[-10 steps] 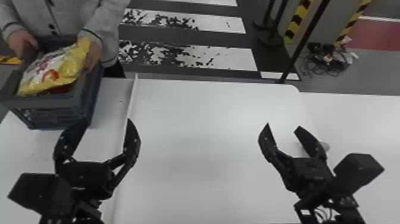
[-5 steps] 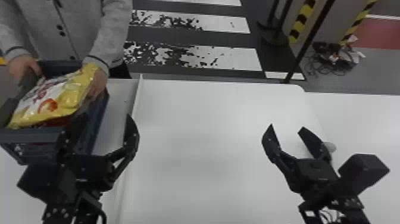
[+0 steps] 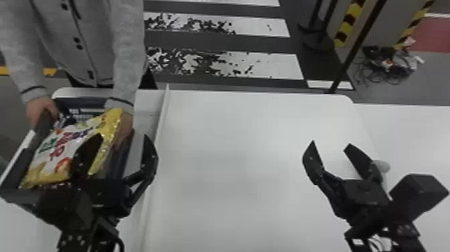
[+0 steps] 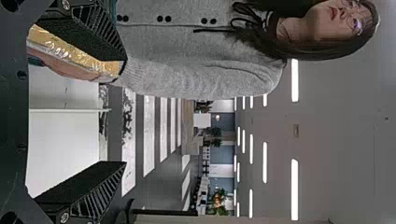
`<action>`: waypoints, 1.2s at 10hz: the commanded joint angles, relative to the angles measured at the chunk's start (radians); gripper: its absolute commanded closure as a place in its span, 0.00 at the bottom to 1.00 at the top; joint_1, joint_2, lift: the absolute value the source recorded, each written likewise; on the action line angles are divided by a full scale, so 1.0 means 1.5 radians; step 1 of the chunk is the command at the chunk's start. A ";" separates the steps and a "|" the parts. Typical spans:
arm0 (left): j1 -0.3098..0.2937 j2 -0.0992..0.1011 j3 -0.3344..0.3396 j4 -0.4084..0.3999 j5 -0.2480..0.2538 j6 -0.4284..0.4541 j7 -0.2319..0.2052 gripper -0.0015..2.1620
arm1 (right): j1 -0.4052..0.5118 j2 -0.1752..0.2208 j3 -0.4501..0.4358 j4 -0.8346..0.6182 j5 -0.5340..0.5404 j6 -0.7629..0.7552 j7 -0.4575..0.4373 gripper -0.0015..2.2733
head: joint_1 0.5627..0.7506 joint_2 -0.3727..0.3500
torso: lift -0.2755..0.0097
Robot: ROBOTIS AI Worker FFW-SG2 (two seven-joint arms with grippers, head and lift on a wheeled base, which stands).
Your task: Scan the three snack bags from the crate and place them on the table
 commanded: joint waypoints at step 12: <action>0.005 -0.002 0.032 0.010 -0.071 0.095 0.058 0.04 | -0.039 -0.011 0.013 0.054 -0.010 0.000 -0.001 0.06 | 0.70 0.54 | 0.75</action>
